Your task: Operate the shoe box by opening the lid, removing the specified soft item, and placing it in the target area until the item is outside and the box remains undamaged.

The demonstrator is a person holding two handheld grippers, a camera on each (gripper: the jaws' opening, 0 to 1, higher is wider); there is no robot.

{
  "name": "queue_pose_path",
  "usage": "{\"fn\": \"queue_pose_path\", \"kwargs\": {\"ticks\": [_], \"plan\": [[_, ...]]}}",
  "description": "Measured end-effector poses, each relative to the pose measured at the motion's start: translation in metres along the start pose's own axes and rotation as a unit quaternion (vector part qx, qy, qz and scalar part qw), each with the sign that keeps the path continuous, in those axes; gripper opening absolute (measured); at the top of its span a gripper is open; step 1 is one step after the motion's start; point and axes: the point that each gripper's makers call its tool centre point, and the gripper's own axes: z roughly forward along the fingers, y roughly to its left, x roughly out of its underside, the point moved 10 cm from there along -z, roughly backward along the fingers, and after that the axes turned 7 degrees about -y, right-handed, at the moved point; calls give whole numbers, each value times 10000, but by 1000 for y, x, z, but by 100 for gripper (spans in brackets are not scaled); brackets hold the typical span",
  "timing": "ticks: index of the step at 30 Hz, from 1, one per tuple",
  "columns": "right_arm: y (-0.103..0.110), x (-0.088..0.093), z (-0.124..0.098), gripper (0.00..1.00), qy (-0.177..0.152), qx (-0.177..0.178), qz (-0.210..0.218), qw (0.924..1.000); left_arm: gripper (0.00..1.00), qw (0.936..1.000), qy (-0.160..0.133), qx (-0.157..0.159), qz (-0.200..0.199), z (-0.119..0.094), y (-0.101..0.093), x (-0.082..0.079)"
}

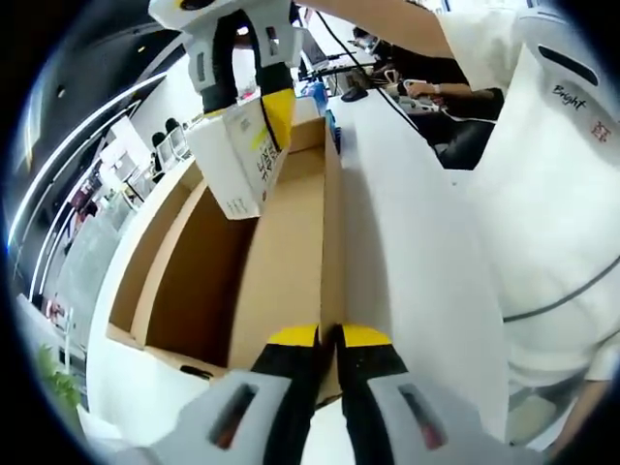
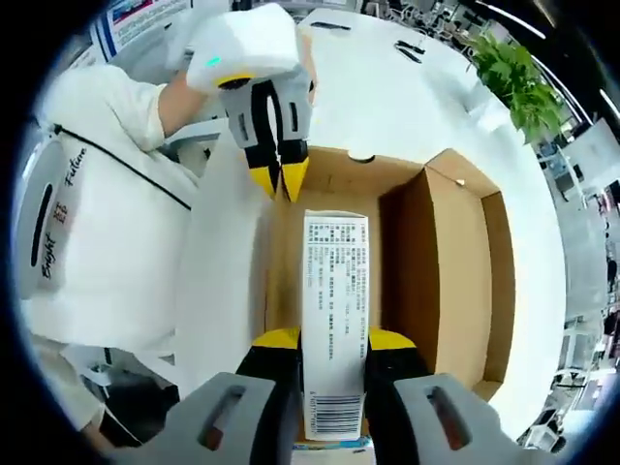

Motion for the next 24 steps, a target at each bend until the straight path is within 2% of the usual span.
{"fn": "queue_pose_path", "kwargs": {"ticks": [2, 6, 9, 15, 23, 24], "plan": [[5, 3, 0, 21, 96, -206, -204, 9995, 6, 10000, 0, -5, -16, 0, 0, 0], [6, 8, -6, 21, 27, -69, -571, 9983, 6, 10000, -4, 7, -13, 0, 0, 0], [10, 8, -8, 21, 27, -212, -233, 9995, 6, 10000, 13, 13, -12, 0, 0, 0], [11, 12, -14, 21, 42, -79, -421, 9991, 6, 10000, -1, 14, -8, 0, 1, 0], [17, 13, -32, 20, -19, -18, -306, 9995, 6, 10000, 9, 20, -16, 0, 0, -1], [20, 15, -31, 20, 68, -96, -183, 9998, 6, 10000, 9, 19, -10, 0, 0, -1]]}}
